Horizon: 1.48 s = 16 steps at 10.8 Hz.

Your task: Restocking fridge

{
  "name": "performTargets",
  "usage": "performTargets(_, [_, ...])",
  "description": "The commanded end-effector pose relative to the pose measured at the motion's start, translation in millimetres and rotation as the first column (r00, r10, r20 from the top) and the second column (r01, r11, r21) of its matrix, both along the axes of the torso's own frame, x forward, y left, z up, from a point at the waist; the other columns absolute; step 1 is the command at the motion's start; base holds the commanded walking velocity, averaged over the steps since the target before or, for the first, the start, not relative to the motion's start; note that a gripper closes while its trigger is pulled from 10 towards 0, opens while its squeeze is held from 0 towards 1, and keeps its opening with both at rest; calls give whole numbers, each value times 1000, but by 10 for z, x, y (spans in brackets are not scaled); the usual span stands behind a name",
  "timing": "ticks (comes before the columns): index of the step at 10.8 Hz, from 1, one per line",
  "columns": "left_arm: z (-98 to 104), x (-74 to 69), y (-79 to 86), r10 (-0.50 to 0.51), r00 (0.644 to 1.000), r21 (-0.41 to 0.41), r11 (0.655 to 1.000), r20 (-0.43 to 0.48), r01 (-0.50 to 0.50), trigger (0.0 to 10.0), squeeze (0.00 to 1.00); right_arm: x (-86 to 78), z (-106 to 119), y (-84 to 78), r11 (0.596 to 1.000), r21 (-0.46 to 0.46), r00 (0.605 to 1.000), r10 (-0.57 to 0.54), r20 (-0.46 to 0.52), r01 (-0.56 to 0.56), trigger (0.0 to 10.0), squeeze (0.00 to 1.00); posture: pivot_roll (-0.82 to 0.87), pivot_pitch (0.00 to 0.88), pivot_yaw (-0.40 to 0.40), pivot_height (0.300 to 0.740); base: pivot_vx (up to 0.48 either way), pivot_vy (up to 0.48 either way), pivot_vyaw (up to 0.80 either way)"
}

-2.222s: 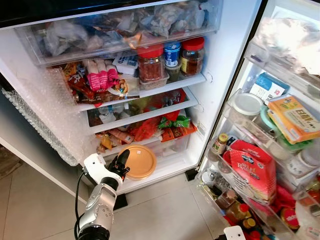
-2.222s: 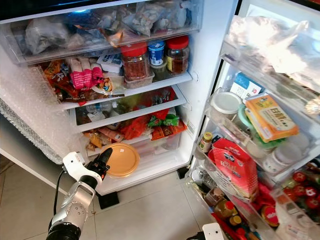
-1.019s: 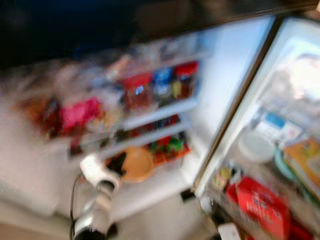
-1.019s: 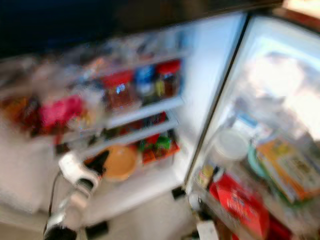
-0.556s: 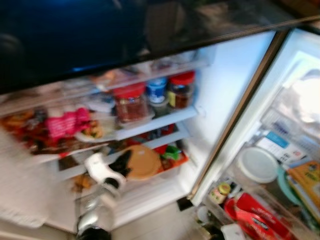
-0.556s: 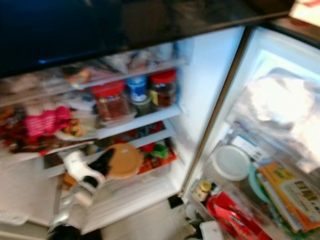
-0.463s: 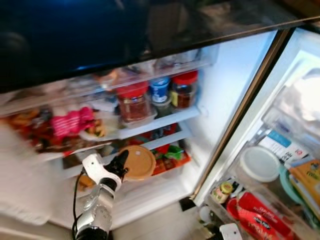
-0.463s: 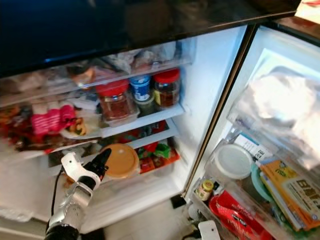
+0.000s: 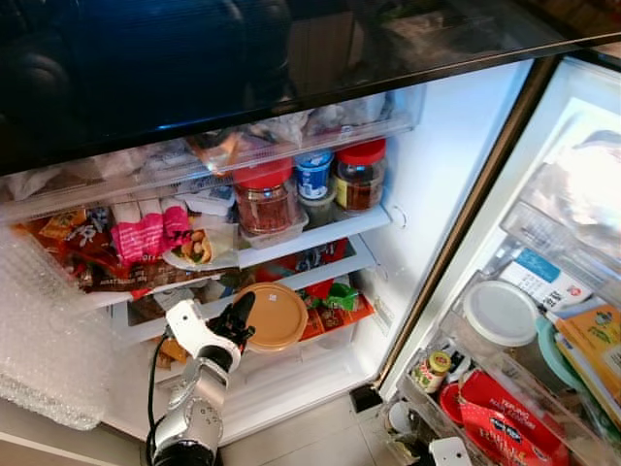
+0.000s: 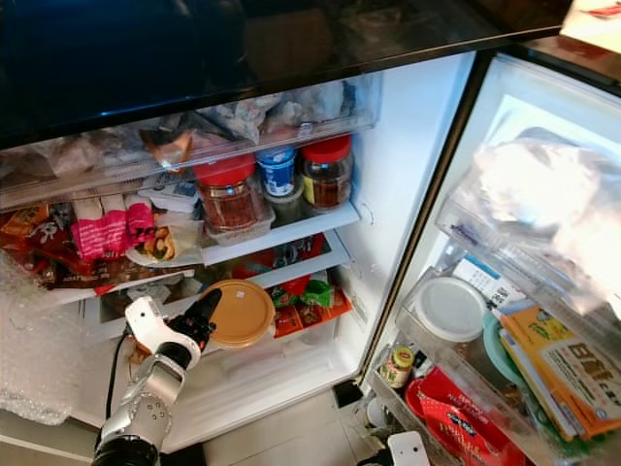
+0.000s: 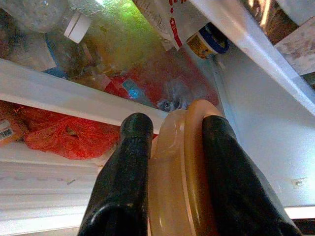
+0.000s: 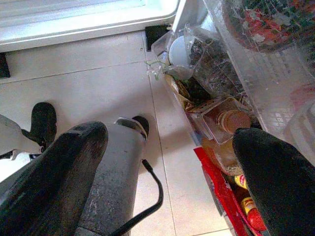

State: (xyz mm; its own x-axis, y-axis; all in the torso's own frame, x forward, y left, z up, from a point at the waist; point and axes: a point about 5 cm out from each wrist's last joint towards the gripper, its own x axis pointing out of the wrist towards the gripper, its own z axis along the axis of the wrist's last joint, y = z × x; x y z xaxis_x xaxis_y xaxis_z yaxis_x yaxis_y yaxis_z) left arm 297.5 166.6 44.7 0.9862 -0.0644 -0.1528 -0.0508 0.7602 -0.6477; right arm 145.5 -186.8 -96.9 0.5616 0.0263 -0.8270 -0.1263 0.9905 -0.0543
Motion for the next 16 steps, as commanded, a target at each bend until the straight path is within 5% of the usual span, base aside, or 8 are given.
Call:
performTargets(1, [-8,-10,9,6,1000,-15,1000,-3,-7,10000,0,-92,-34,-15,1000,-3,999,-1,-33,1,10000,0,-45,111,0,740,0,0,0])
performTargets(4, [-130,-120,146,65,997,-96,993,-28,-68,10000,0,-116,-41,-28,988,-83,991,124,-53,-128,10000,0,-49,90,1,740,0,0,0])
performTargets(16, [-97,-85,122,65,998,-110,992,-13,-67,10000,0,-121,-43,-43,989,-105,994,98,-51,-103,10000,0,-49,106,-5,691,0,0,0])
